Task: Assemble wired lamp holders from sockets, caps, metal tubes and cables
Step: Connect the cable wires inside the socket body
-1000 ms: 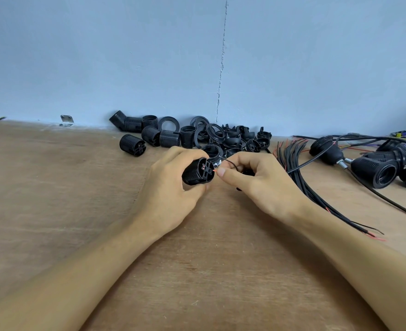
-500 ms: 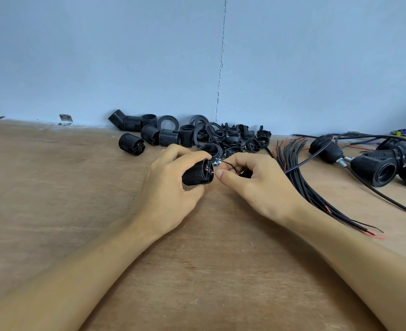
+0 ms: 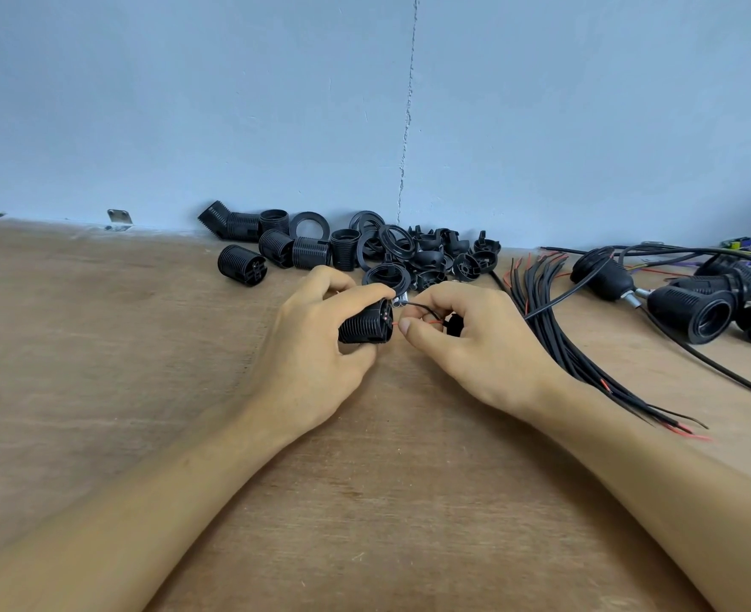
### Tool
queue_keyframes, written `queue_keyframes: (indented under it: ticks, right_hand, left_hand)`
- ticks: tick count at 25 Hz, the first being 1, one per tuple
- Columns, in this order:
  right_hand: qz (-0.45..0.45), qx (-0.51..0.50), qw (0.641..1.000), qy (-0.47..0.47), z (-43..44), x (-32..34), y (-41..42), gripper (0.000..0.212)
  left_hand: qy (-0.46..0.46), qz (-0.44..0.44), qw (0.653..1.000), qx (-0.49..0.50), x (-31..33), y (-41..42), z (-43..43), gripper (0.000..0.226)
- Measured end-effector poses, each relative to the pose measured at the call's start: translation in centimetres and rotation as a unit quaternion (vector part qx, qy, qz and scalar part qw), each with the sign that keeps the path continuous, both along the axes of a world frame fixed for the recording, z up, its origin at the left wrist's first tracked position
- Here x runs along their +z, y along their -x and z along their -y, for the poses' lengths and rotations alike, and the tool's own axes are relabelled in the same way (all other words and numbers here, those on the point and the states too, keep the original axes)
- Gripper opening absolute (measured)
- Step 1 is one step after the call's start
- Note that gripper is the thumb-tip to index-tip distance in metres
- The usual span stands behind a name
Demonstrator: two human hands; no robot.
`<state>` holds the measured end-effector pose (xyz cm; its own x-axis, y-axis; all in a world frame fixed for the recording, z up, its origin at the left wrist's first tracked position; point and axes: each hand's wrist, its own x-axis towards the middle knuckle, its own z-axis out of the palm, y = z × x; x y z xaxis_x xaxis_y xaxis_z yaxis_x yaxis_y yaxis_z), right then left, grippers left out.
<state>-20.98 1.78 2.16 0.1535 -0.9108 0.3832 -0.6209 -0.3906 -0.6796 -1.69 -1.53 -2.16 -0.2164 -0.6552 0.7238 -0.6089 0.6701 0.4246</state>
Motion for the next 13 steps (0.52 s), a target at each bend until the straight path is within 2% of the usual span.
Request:
queue_keyframes:
  ticks: [13]
  right_hand:
    - [-0.026,0.001,1.0,0.014,0.13,-0.02,0.05,0.012]
  left_hand:
    - [-0.007,-0.009,1.0,-0.016,0.11,-0.14,-0.24,0.054]
